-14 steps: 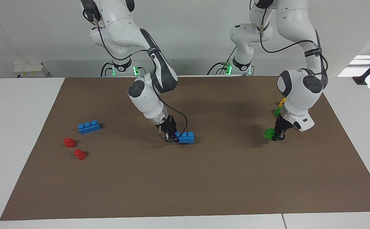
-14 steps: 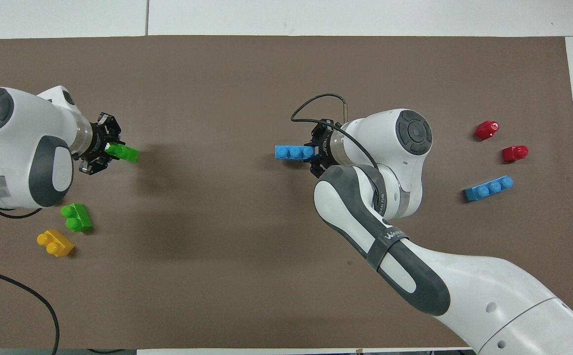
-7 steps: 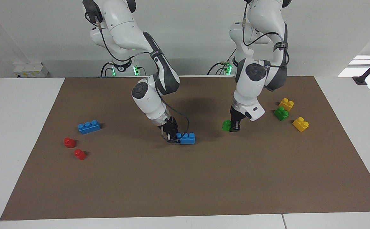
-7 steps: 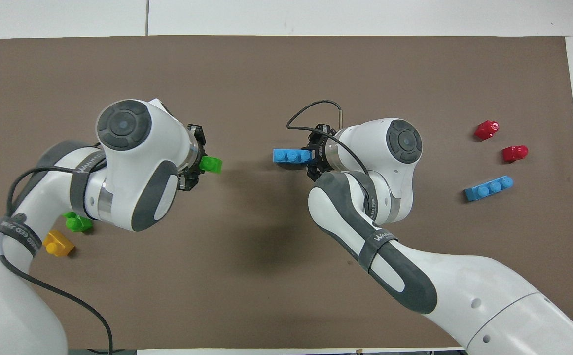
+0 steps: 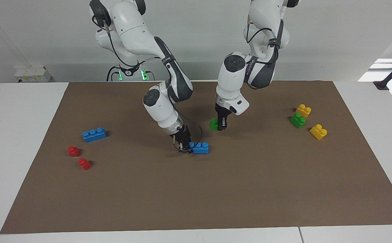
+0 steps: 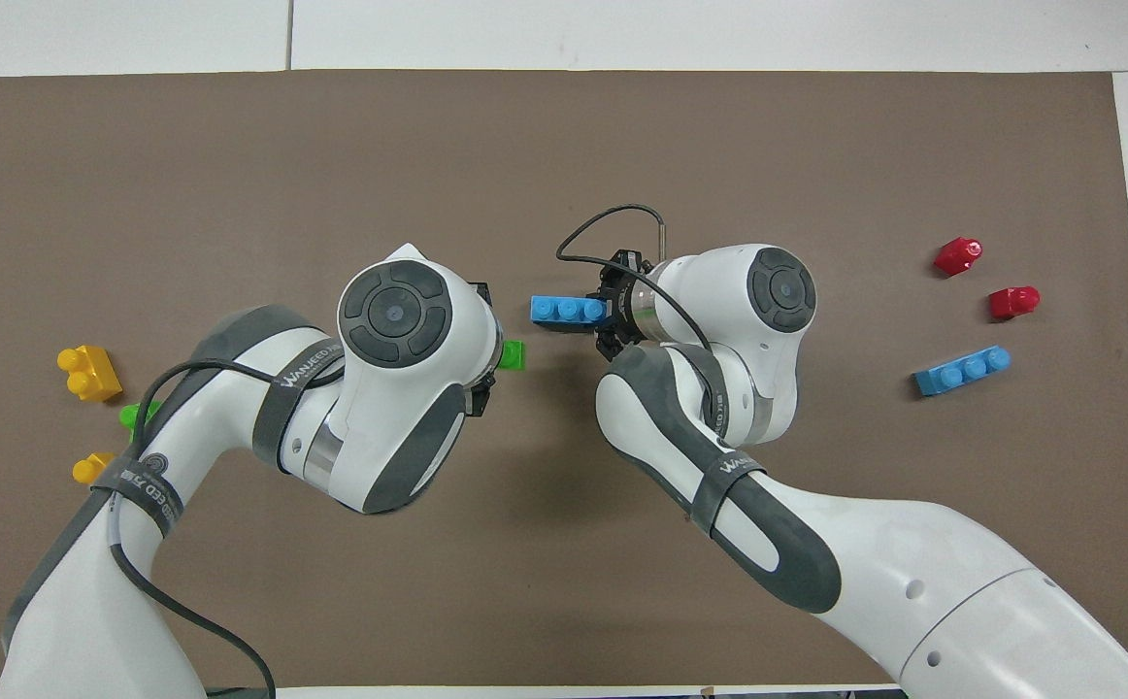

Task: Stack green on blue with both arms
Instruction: 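Bring the green brick with the left gripper onto the held blue brick, then press the green brick down onto the blue brick with the left gripper, then open both grippers and lift them away from the stacked bricks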

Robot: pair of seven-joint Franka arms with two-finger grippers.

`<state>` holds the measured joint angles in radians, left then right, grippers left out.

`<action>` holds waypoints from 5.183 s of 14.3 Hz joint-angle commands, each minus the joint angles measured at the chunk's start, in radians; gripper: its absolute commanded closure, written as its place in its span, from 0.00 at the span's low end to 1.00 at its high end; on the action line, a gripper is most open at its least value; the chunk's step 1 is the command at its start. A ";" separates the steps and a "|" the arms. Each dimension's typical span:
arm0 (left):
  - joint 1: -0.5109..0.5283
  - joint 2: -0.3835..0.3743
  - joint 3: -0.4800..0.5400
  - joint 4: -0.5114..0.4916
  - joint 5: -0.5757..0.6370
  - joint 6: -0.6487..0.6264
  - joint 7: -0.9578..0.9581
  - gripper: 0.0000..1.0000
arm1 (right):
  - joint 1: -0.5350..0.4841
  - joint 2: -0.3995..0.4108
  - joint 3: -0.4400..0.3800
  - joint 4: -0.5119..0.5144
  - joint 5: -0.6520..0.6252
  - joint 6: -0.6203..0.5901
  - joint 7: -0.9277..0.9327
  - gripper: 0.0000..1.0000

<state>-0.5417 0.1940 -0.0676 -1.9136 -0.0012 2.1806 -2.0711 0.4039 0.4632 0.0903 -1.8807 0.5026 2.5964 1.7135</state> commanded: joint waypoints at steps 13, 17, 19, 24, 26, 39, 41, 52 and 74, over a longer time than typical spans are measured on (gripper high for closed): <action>-0.061 0.174 0.017 0.194 0.073 0.070 -0.213 1.00 | 0.006 0.000 -0.004 -0.043 0.025 0.050 -0.005 1.00; -0.066 0.200 0.017 0.203 0.098 0.077 -0.233 1.00 | 0.006 0.000 -0.004 -0.043 0.025 0.050 -0.005 1.00; -0.072 0.211 0.017 0.203 0.110 0.079 -0.241 1.00 | 0.006 0.000 -0.004 -0.044 0.025 0.050 -0.005 1.00; -0.083 0.229 0.017 0.205 0.135 0.099 -0.267 1.00 | 0.004 0.000 -0.004 -0.044 0.025 0.051 -0.008 1.00; -0.083 0.237 0.017 0.205 0.150 0.116 -0.284 1.00 | 0.001 0.000 -0.004 -0.046 0.025 0.051 -0.008 1.00; -0.098 0.262 0.020 0.206 0.202 0.143 -0.337 1.00 | 0.000 0.000 -0.004 -0.054 0.027 0.067 -0.008 1.00; -0.098 0.271 0.022 0.223 0.214 0.142 -0.345 1.00 | 0.000 0.000 -0.004 -0.054 0.027 0.067 -0.008 1.00; -0.090 0.288 0.034 0.208 0.253 0.146 -0.351 1.00 | -0.005 0.000 -0.004 -0.055 0.028 0.068 -0.008 1.00; -0.032 0.078 0.025 0.113 0.305 0.042 -0.172 0.00 | -0.074 -0.017 -0.004 0.009 0.027 -0.062 -0.012 0.16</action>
<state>-0.5808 0.3136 -0.0367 -1.7592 0.2937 2.2433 -2.2646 0.3748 0.4660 0.0776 -1.9019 0.5068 2.6128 1.7173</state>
